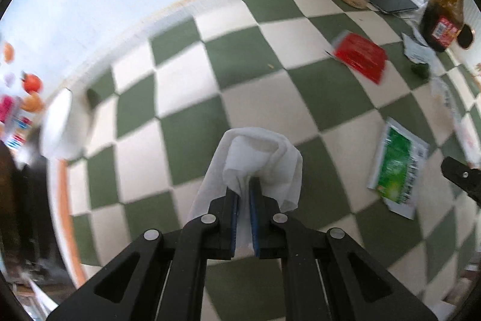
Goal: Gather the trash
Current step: 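Grasp the white tissue with the left tool while the right tool grasps the green sachet, then carry the tissue and sachet to the white bin and open both tools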
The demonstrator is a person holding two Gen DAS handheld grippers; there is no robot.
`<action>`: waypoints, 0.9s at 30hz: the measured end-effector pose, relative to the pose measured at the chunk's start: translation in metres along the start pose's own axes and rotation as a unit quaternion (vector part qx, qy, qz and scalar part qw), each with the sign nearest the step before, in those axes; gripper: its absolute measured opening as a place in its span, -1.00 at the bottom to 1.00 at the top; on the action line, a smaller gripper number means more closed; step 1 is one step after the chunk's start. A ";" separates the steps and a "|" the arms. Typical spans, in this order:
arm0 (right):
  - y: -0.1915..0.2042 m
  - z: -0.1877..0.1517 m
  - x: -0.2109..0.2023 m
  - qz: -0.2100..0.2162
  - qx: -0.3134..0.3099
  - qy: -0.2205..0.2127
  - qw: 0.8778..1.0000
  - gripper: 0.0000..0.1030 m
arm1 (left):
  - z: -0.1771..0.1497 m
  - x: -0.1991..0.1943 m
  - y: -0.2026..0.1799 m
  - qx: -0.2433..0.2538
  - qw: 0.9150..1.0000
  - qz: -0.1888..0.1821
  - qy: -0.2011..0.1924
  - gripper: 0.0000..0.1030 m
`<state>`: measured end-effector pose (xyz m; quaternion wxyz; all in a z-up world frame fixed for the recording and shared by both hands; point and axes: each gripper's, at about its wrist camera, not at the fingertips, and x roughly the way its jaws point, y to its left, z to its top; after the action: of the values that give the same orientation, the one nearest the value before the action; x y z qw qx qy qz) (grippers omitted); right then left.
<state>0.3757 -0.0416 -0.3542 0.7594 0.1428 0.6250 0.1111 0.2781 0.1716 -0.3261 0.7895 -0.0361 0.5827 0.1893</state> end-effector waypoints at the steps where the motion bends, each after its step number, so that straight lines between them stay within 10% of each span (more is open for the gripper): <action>1: 0.012 0.001 0.005 -0.012 -0.017 0.003 1.000 -0.47 | 0.001 0.002 0.002 0.003 1.000 0.016 -0.003 -0.91; 3: 0.033 -0.001 0.016 -0.030 -0.048 0.005 0.998 0.46 | 0.011 0.007 0.000 0.002 0.999 0.037 -0.004 -0.91; 8: 0.085 -0.015 0.048 -0.154 -0.157 0.000 0.975 0.64 | 0.019 0.033 0.015 -0.016 0.998 0.067 0.014 -0.91; 11: 0.091 -0.022 0.047 -0.155 -0.175 -0.029 0.972 0.51 | 0.016 0.039 0.021 -0.030 0.997 0.063 0.026 -0.91; 13: 0.095 -0.024 0.041 -0.156 -0.189 -0.042 0.969 0.00 | 0.013 0.040 0.020 -0.030 0.997 0.063 0.026 -0.91; 14: 0.094 -0.024 0.039 -0.154 -0.190 -0.044 0.969 -0.56 | 0.011 0.040 0.019 -0.029 0.997 0.062 0.026 -0.91; 27: -0.052 -0.041 -0.087 -0.043 -0.026 -0.117 0.992 -0.88 | 0.005 -0.043 -0.060 0.060 0.997 -0.031 -0.028 -0.91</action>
<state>0.3182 -0.1172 -0.3004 0.8350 0.1081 0.5340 0.0769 0.2927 0.1069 -0.2943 0.8119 -0.0011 0.5689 0.1307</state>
